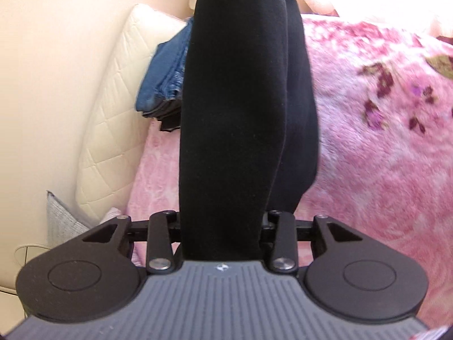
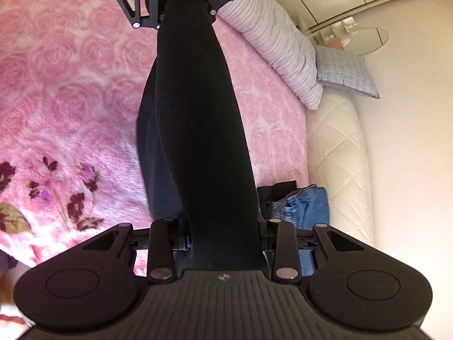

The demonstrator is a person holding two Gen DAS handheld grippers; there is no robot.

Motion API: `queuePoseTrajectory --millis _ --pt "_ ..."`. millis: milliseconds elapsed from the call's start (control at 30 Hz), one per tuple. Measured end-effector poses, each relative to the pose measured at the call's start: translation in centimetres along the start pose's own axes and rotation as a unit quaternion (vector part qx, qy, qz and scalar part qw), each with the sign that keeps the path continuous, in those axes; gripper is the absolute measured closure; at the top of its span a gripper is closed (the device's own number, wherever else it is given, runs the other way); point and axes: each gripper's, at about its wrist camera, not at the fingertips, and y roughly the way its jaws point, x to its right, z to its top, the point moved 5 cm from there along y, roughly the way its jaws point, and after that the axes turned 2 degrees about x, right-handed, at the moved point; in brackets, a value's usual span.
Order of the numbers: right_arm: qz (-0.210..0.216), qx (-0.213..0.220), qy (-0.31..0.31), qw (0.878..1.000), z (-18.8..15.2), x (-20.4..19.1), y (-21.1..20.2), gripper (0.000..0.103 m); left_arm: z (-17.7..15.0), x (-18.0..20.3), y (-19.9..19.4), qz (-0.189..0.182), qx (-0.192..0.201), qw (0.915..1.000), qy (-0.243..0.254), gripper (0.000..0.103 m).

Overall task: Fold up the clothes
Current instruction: 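Carry the jacket with both tools to the stack of jeans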

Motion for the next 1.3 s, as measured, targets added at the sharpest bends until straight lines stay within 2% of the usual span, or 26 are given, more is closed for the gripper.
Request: queuePoseTrajectory --millis 167,300,400,567,733,800,867,933,1033,1067,1100,1167,1200,1300 --pt "-0.022 0.017 -0.008 1.0 -0.5 5.7 -0.7 0.07 2.4 -5.7 0.1 0.024 -0.006 0.9997 -0.006 0.069" --pt "-0.057 0.031 -0.006 0.998 -2.5 12.1 0.4 0.07 5.6 -12.0 2.8 0.057 -0.006 0.9984 0.001 0.069" --pt "-0.088 0.045 -0.002 0.995 -5.1 17.9 2.5 0.07 9.0 -17.7 6.2 0.087 -0.009 0.9961 0.012 0.069" --pt "-0.137 0.062 0.004 0.989 -10.4 29.7 8.9 0.07 14.7 -27.6 13.9 0.137 -0.02 0.9904 0.005 0.069" --pt "-0.206 0.082 -0.008 0.975 -15.9 38.9 15.4 0.069 20.1 -35.0 22.7 0.2 -0.032 0.979 -0.019 0.069" --pt "-0.218 0.086 -0.016 0.972 -18.5 39.8 18.4 0.068 21.7 -34.8 26.5 0.209 -0.034 0.9771 -0.02 0.069" --pt "-0.209 0.077 -0.006 0.975 -21.5 38.7 21.9 0.066 23.0 -32.2 30.9 0.194 -0.035 0.9802 -0.022 0.068" --pt "-0.169 0.051 0.007 0.984 -24.8 35.7 26.3 0.066 23.9 -27.6 35.6 0.148 -0.043 0.9879 -0.017 0.067" --pt "-0.068 0.002 0.005 0.998 -29.2 29.0 32.4 0.066 24.2 -19.3 41.8 0.056 -0.062 0.9965 0.008 0.064" --pt "-0.038 -0.011 0.003 0.999 -30.2 27.0 33.7 0.067 24.2 -17.3 42.8 0.049 -0.065 0.9966 0.015 0.065" --pt "-0.028 -0.015 0.003 0.999 -30.8 25.5 34.4 0.063 24.2 -16.3 43.1 0.063 -0.062 0.9959 0.019 0.066" --pt "-0.045 -0.006 0.022 0.999 -31.4 24.5 34.4 0.059 24.0 -15.5 42.7 0.089 -0.053 0.9944 0.022 0.067" --pt "-0.055 -0.001 0.033 0.998 -31.6 24.1 34.3 0.057 23.9 -15.7 42.4 0.088 -0.048 0.9946 0.023 0.066" --pt "-0.055 -0.002 0.047 0.997 -31.6 24.2 34.1 0.058 23.7 -16.5 41.8 0.078 -0.039 0.9957 0.032 0.064"
